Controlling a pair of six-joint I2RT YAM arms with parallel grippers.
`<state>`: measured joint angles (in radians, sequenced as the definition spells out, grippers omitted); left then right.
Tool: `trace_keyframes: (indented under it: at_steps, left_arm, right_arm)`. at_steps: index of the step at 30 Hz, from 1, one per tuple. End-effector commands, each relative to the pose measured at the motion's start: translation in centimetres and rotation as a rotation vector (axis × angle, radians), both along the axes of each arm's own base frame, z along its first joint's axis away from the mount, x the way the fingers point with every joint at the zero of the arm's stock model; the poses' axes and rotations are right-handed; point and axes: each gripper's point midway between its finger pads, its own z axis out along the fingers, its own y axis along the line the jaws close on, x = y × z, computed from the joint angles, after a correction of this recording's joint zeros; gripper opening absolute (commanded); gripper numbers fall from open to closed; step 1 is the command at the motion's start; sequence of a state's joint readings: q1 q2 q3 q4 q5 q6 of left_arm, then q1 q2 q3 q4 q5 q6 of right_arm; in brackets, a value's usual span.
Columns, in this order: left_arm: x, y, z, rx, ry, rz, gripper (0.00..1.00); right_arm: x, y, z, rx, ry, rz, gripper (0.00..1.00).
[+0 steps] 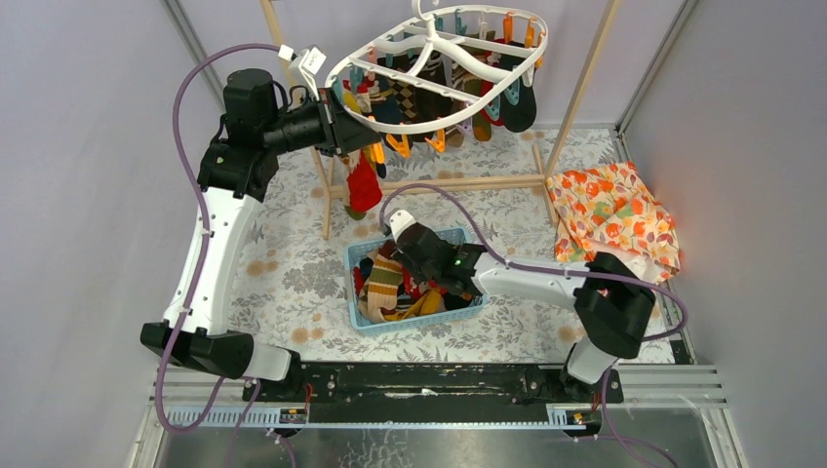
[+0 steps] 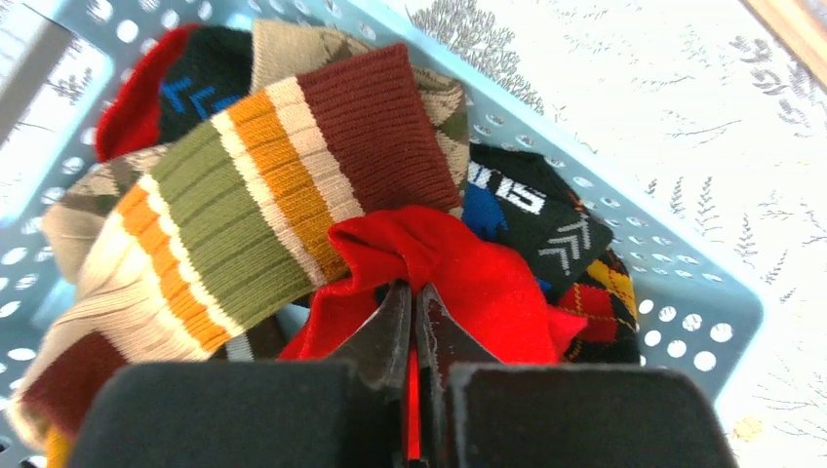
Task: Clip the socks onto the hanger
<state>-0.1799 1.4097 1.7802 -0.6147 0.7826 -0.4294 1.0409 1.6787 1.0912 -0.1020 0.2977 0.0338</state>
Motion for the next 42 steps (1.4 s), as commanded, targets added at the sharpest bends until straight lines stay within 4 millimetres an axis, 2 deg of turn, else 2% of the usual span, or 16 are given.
trace_keyframes:
  at_steps: [1,7,14,16,19,24,27,28,30,32,35,37,39,42]
  left_arm:
    - [-0.1,0.1,-0.1,0.007,-0.018,-0.013,0.0]
    - [-0.2,0.2,0.0,0.006,-0.026,-0.013,0.0]
    - [-0.5,0.1,0.2,0.001,-0.029,-0.017,0.0]
    - [-0.7,0.1,0.2,0.001,-0.032,-0.019,0.0]
    - [-0.7,0.2,0.1,-0.002,-0.032,-0.017,0.0]
    - [-0.7,0.1,-0.2,-0.016,-0.022,-0.018,0.0]
    - [-0.8,0.1,-0.2,-0.015,-0.024,-0.018,0.0]
    - [-0.8,0.1,-0.1,-0.014,-0.027,-0.017,0.0]
    - [-0.8,0.1,-0.1,-0.015,-0.026,-0.017,0.0]
    - [-0.9,0.0,-0.1,-0.022,-0.016,-0.026,0.0]
    - [-1.2,-0.2,0.1,-0.029,-0.015,-0.039,0.0]
    - [-1.4,-0.1,0.2,-0.027,-0.024,-0.04,0.0]
    - [-1.5,-0.1,0.4,-0.026,-0.031,-0.042,0.0]
    - [-1.5,-0.1,0.4,-0.025,-0.035,-0.044,0.0]
  right_arm:
    - [0.0,-0.1,6.5,0.141,-0.073,-0.021,0.0]
    - [-1.7,-1.0,9.4,0.294,0.001,-0.049,0.0]
    - [-3.7,-0.5,10.8,0.419,0.102,-0.045,0.0]
    - [-4.4,0.3,10.9,0.474,0.147,-0.034,0.0]
    - [-5.1,1.7,10.2,0.554,0.237,-0.053,0.0]
    - [-3.2,3.8,6.8,0.651,0.356,-0.263,0.0]
    - [-1.7,2.8,5.1,0.706,0.342,-0.425,0.0]
    - [-1.1,2.0,4.6,0.72,0.332,-0.499,0.03]
    - [-0.3,0.1,3.6,0.719,0.308,-0.604,0.19]
    - [0.1,-1.0,3.0,0.686,0.296,-0.654,0.38]
    - [0.3,-2.7,2.7,0.562,0.248,-0.68,0.55]
    - [0.6,-3.0,3.6,0.513,0.19,-0.616,0.64]
    - [0.9,-3.1,5.0,0.454,0.118,-0.501,0.69]
    - [0.0,-1.4,7.8,0.419,0.024,-0.179,0.7]
